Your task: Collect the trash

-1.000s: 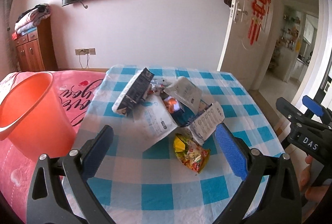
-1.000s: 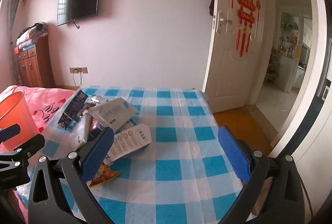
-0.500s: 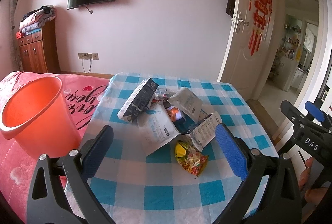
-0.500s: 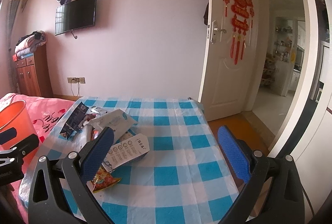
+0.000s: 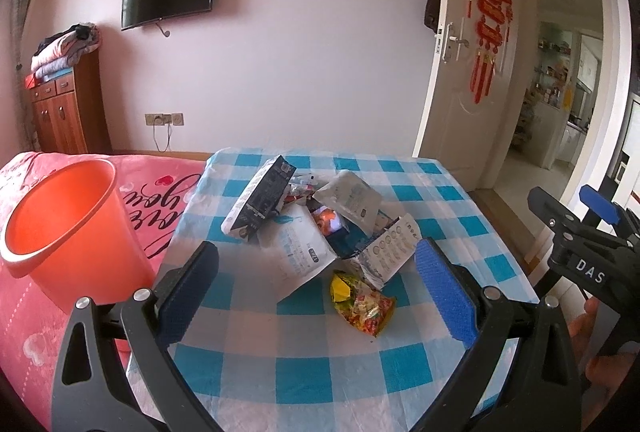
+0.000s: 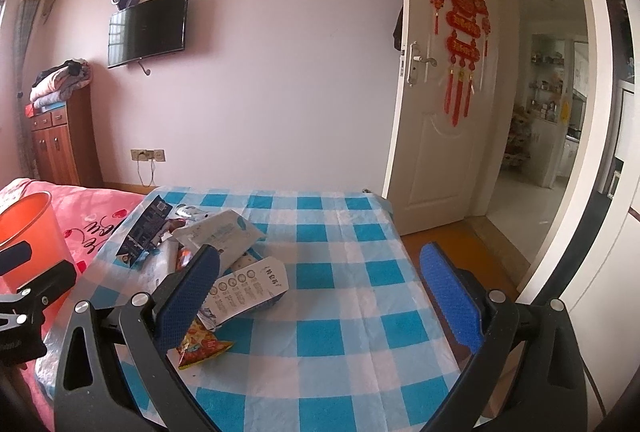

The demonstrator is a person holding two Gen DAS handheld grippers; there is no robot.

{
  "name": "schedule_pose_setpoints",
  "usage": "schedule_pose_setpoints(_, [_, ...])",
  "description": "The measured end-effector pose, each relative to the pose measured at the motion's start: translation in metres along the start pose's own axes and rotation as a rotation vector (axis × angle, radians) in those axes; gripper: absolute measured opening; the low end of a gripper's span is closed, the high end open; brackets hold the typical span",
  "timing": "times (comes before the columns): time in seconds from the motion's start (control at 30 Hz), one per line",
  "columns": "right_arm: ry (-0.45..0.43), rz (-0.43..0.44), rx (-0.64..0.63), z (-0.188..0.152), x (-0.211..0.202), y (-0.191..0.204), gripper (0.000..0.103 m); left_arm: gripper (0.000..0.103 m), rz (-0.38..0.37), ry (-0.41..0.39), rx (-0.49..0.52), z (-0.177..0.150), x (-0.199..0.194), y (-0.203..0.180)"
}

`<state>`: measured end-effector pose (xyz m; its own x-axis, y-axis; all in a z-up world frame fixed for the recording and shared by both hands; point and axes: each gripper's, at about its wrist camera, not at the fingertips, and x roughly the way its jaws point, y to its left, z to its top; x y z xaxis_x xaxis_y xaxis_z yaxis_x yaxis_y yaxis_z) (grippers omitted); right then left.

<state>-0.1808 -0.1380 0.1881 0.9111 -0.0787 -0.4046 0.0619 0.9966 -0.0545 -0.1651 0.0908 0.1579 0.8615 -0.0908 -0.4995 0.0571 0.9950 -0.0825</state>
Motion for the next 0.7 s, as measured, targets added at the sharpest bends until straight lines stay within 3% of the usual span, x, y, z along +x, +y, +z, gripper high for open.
schedule_pose_setpoints(0.7, [0.054,0.022,-0.010,-0.019,0.024,-0.001,0.099,0.099,-0.004,0.036,0.003,-0.013,0.024,-0.003])
